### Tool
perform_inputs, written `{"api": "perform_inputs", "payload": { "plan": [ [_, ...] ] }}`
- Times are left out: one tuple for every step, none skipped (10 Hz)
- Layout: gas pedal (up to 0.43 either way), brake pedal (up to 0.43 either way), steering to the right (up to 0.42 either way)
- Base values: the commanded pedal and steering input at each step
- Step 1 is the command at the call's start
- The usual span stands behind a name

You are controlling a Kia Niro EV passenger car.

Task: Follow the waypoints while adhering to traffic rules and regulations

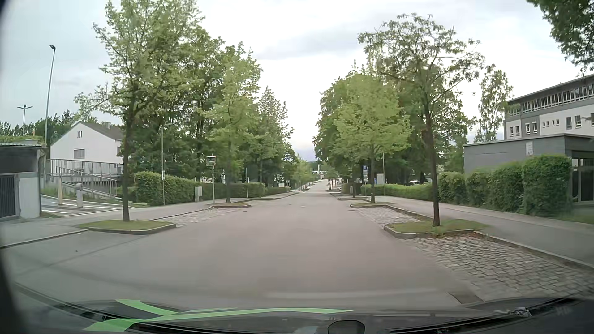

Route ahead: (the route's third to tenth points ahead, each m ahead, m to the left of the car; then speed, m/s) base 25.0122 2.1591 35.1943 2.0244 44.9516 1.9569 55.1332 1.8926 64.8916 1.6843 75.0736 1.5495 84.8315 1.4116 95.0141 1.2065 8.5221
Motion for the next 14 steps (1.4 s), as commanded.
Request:
{"api": "perform_inputs", "payload": {
  "plan": [
    [0.02, 0.0, -0.002],
    [0.02, 0.0, -0.002],
    [0.02, 0.0, -0.003],
    [0.02, 0.0, -0.002],
    [0.02, 0.0, -0.002],
    [0.02, 0.0, -0.002],
    [0.02, 0.0, -0.002],
    [0.02, 0.0, -0.002],
    [0.02, 0.0, -0.003],
    [0.02, 0.0, -0.003],
    [0.02, 0.0, -0.003],
    [0.02, 0.0, -0.003],
    [0.02, 0.0, -0.002],
    [0.02, 0.0, -0.002]
  ]
}}
